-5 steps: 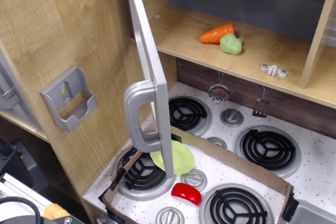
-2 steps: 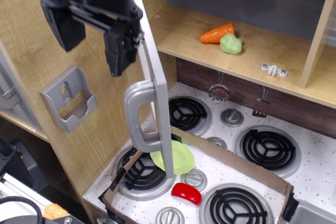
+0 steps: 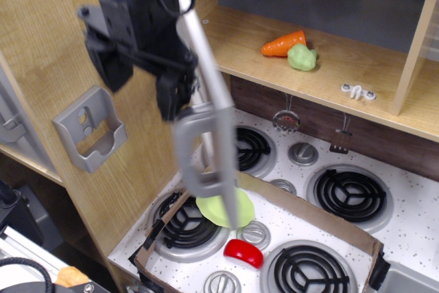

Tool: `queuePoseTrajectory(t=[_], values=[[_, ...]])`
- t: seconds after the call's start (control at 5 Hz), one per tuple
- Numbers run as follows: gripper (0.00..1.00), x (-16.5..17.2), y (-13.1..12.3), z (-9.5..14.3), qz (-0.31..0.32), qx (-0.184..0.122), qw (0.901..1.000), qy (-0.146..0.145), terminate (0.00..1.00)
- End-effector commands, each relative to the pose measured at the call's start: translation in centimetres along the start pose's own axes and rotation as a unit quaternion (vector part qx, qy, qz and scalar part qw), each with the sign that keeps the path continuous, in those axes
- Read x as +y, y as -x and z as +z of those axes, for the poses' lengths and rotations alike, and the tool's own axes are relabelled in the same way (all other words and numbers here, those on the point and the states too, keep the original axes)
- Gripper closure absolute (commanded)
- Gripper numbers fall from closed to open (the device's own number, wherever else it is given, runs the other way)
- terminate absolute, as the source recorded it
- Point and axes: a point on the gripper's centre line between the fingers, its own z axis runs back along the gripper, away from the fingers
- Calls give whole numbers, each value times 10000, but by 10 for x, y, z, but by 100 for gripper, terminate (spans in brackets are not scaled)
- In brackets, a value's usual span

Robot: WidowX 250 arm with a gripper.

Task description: Close microwave

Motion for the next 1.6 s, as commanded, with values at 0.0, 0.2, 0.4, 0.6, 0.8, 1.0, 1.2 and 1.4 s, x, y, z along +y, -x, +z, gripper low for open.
queuePoseTrajectory(t=[0.0, 0.2, 0.4, 0.6, 0.8, 1.0, 1.2, 1.4], values=[[0, 2, -40, -23, -287, -269, 9992, 112, 0], [0, -7, -65, -30, -410, -486, 9978, 211, 0], [0, -15, -94, -32, -691, -776, 9944, 168, 0], [0, -19, -124, -31, -958, -1034, 9899, 148, 0], [0, -24, -150, -30, -1233, -1197, 9849, 210, 0], [0, -26, -166, -29, -1375, -1317, 9815, 202, 0], [0, -28, -173, -29, -1444, -1529, 9775, 175, 0], [0, -31, -180, -28, -1512, -1833, 9713, 113, 0]])
